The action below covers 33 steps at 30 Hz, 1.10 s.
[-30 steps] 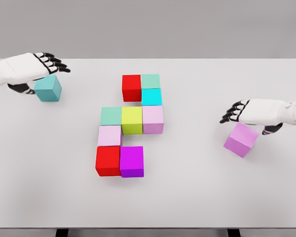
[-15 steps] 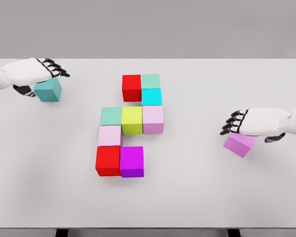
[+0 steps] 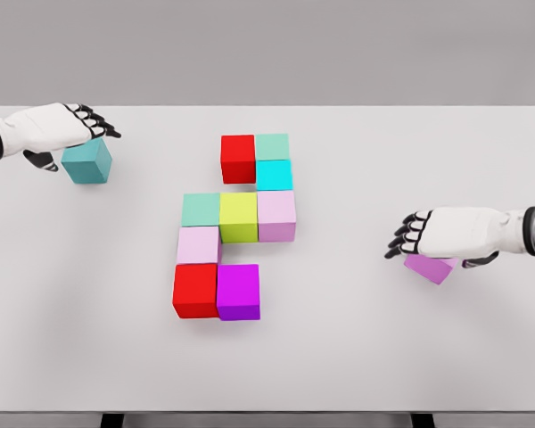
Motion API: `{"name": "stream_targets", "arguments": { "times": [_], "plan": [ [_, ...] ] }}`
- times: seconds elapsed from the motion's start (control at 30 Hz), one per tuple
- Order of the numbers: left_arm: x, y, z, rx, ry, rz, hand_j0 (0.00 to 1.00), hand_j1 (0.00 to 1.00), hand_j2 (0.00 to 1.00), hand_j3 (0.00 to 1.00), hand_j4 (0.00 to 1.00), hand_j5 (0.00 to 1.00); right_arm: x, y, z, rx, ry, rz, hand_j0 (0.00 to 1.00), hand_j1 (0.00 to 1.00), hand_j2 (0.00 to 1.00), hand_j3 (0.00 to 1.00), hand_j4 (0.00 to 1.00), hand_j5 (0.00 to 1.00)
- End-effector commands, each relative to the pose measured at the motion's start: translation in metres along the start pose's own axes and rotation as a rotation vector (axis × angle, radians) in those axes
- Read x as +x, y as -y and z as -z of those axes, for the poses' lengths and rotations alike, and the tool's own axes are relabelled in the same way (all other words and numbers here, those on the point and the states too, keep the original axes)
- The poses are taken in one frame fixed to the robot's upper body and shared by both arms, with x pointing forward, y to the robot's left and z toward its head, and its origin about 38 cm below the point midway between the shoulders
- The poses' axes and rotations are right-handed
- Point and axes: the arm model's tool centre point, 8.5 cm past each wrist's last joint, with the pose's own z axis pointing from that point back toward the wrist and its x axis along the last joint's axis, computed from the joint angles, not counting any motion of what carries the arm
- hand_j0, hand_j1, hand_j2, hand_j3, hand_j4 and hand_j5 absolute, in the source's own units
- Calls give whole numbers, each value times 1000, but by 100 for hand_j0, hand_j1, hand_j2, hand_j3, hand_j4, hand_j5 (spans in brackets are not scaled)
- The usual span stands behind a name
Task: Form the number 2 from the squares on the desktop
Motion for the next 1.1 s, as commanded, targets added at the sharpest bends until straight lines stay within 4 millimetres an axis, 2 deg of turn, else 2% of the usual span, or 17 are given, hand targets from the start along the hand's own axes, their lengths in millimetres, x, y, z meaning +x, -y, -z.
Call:
{"name": "stream_targets", "arguments": {
  "times": [0.0, 0.13, 0.23, 0.33, 0.47, 0.6, 1.03, 1.07],
  "plan": [
    [-3, 3, 0, -8, -11, -7, 100, 100, 100, 100, 100, 100, 0, -2, 1, 6, -1, 3, 78, 78, 78, 78, 78, 78],
    [0, 4, 5, -11, -7, -7, 100, 100, 100, 100, 100, 100, 1, 0, 3, 1, 2, 0, 61, 61, 61, 61, 61, 61],
    [2, 5, 11, -16, -3, -9, 100, 100, 100, 100, 100, 100, 1, 0, 2, 1, 1, -3, 59, 59, 59, 59, 59, 59],
    [1, 6, 11, -24, -9, -9, 100, 100, 100, 100, 100, 100, 1, 3, -3, -5, -2, -7, 58, 58, 58, 58, 58, 58],
    [3, 6, 14, -27, -5, -3, 100, 100, 100, 100, 100, 100, 14, 15, -6, -22, 23, -52, 58, 58, 58, 58, 58, 58],
    [2, 10, 14, -39, -10, 2, 100, 100, 100, 100, 100, 100, 16, 19, -5, -37, 34, -56, 58, 58, 58, 58, 58, 58],
    [5, 16, 22, -62, -10, 2, 100, 100, 100, 100, 100, 100, 34, 41, 23, -135, 128, -38, 58, 58, 58, 58, 58, 58],
    [4, 19, 21, -72, -13, 7, 95, 95, 95, 95, 95, 95, 36, 44, 27, -144, 136, -38, 58, 58, 58, 58, 58, 58]
  ]
}}
